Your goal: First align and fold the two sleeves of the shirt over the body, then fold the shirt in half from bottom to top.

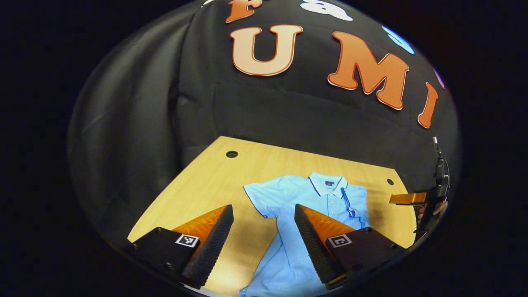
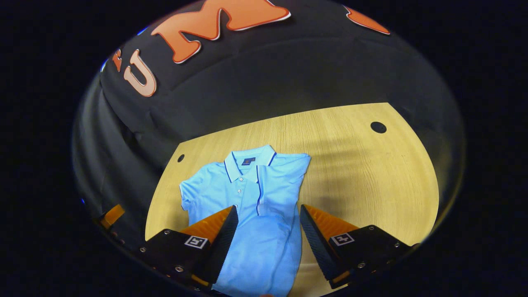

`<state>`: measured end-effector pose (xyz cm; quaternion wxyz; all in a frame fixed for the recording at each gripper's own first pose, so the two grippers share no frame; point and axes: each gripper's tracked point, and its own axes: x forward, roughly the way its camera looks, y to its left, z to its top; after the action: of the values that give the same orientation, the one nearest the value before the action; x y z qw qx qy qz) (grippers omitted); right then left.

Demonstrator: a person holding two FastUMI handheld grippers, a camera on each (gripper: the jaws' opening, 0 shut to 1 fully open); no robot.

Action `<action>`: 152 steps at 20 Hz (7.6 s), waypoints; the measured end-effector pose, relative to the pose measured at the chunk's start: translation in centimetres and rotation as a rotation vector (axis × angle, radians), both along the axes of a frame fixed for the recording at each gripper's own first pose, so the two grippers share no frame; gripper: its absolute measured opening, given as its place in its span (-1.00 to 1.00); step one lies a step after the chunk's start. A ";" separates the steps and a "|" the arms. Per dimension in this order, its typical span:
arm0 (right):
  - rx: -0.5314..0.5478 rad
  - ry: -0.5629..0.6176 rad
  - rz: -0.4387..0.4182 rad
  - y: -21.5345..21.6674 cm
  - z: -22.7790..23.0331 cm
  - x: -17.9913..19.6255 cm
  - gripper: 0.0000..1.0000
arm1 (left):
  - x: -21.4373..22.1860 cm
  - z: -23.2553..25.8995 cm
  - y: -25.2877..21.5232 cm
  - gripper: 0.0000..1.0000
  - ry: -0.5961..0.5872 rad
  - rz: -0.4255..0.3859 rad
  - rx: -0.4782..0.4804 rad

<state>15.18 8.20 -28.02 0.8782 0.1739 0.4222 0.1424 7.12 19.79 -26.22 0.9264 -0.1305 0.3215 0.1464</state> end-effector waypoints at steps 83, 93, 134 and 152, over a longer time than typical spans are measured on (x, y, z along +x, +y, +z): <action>-0.197 0.165 -0.016 0.5 -6.4 -30.8 0.97 | -7.6 -12.1 -9.8 0.99 0.409 -0.513 -0.139; -0.252 0.251 0.052 1.5 -10.7 -34.1 0.98 | -19.1 -17.6 -8.7 0.99 0.528 -0.453 -0.104; -0.144 0.130 -0.011 -0.1 -1.0 -26.3 -0.96 | -13.4 -8.0 -10.1 -0.83 0.263 -0.444 -0.009; -0.165 0.059 -0.067 0.5 3.4 -6.1 -0.96 | 7.9 -4.4 -6.0 -0.84 0.141 -0.503 0.016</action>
<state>9.03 8.71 -24.63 0.8810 0.1191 0.4522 0.0724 15.00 13.79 -30.65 0.9100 -0.0287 0.4064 -0.0774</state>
